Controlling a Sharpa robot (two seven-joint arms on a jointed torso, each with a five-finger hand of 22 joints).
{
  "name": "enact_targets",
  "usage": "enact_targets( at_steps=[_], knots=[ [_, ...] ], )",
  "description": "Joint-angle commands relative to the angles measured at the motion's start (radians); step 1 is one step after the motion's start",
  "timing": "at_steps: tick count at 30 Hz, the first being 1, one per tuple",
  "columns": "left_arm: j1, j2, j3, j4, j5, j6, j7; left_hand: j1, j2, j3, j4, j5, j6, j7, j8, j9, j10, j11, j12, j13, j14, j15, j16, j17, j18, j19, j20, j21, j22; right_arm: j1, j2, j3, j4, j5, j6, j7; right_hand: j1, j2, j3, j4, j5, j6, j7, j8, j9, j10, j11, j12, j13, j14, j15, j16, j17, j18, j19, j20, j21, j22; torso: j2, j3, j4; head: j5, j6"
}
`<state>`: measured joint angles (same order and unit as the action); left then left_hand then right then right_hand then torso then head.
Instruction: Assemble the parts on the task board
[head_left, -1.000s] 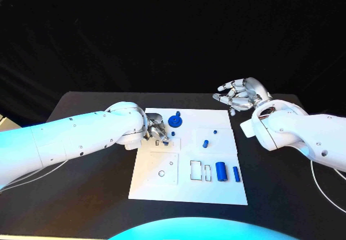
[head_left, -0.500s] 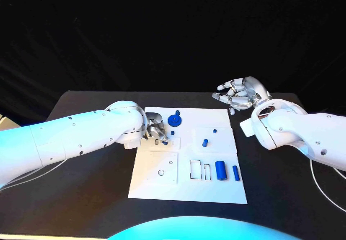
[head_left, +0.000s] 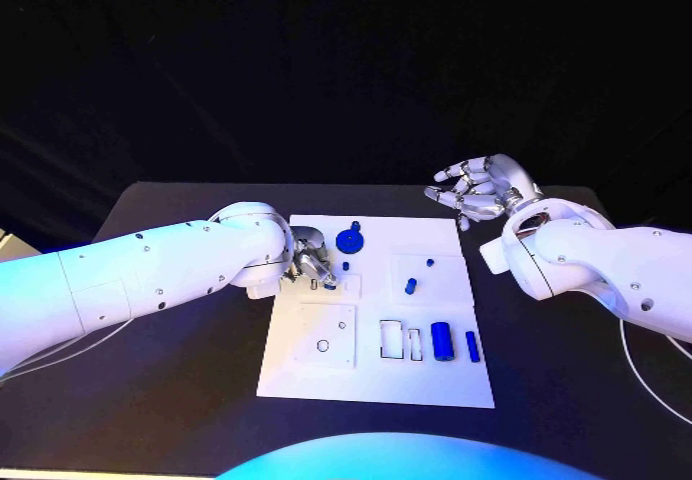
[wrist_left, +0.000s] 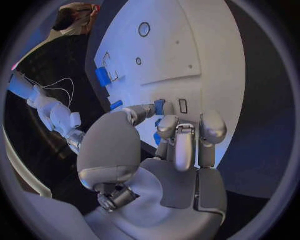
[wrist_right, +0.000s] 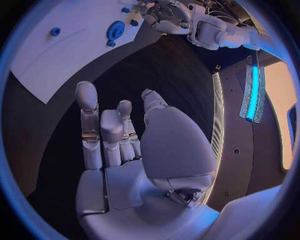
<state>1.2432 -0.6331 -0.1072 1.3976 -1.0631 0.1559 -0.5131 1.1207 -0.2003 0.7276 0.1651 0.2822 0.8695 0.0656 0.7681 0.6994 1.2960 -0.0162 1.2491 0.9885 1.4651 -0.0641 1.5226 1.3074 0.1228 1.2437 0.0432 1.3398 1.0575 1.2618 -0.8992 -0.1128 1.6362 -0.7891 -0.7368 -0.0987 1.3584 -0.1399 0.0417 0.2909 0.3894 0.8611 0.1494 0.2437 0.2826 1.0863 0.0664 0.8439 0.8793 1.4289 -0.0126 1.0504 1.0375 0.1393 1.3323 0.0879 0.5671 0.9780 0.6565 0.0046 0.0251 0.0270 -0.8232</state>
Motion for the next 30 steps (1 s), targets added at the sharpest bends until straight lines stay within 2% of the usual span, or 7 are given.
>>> enact_targets(
  at_steps=[1,9,20,30],
  knots=[
    [-0.003,0.003,-0.001,-0.001,0.017,0.025,-0.004,-0.003,0.003,0.204,-0.204,0.006,0.012,-0.007,0.006,-0.001,0.005,0.0,0.004,0.001,0.075,-0.008,0.006,0.152,-0.014,0.008,-0.002,0.007,0.001,-0.001,0.002,0.0,0.0,-0.003,0.013,0.01,0.003,-0.001,0.005,0.001,0.003,-0.002,0.004,0.004,-0.001,-0.004,-0.001,-0.005,-0.001,0.005,-0.002,-0.006,-0.001,0.018,0.005,-0.001,-0.003,-0.001,0.001,0.0002,0.0008,0.0,-0.001],
    [-0.002,0.013,-0.001,-0.021,0.05,0.047,-0.009,-0.004,0.003,0.205,-0.204,0.01,0.013,-0.007,0.006,-0.001,0.008,-0.001,0.006,0.006,0.075,-0.008,0.005,0.149,-0.014,0.008,-0.002,0.007,0.002,-0.002,0.004,0.0,-0.003,-0.003,0.015,0.009,0.003,-0.001,0.005,0.001,0.003,-0.002,0.004,0.004,-0.001,-0.004,-0.001,-0.005,-0.001,0.005,-0.002,-0.006,-0.001,0.018,0.005,-0.001,-0.003,-0.001,0.001,0.0017,-0.0003,0.002,-0.005],
    [-0.002,0.035,-0.001,-0.058,0.096,0.095,-0.015,-0.018,0.005,0.205,-0.203,0.03,0.018,-0.009,0.005,0.001,0.014,-0.002,0.011,0.013,0.074,-0.01,0.002,0.144,-0.015,0.009,-0.003,0.008,0.004,-0.005,0.006,0.0,-0.005,-0.003,0.018,0.009,0.002,-0.001,0.006,0.001,0.003,-0.003,0.004,0.004,-0.001,-0.007,0.0,-0.008,-0.005,0.005,-0.001,-0.009,-0.002,0.019,0.005,-0.001,-0.01,-0.005,0.001,0.0016,-0.0011,-0.002,-0.008],
    [-0.002,0.046,-0.001,-0.066,0.109,0.098,-0.014,-0.043,0.006,0.19,-0.199,0.039,0.031,-0.016,0.008,0.004,0.041,-0.008,0.035,0.054,0.077,-0.013,0.006,0.152,-0.016,0.014,-0.006,0.01,0.01,-0.006,0.006,0.0,-0.006,-0.003,0.019,0.009,0.002,-0.001,0.006,0.001,0.003,-0.003,0.004,0.004,-0.001,-0.007,0.0,-0.008,-0.005,0.005,-0.001,-0.009,-0.002,0.019,0.005,-0.001,-0.01,-0.005,0.001,0.0018,-0.0002,-0.008,-0.011]
  ],
)
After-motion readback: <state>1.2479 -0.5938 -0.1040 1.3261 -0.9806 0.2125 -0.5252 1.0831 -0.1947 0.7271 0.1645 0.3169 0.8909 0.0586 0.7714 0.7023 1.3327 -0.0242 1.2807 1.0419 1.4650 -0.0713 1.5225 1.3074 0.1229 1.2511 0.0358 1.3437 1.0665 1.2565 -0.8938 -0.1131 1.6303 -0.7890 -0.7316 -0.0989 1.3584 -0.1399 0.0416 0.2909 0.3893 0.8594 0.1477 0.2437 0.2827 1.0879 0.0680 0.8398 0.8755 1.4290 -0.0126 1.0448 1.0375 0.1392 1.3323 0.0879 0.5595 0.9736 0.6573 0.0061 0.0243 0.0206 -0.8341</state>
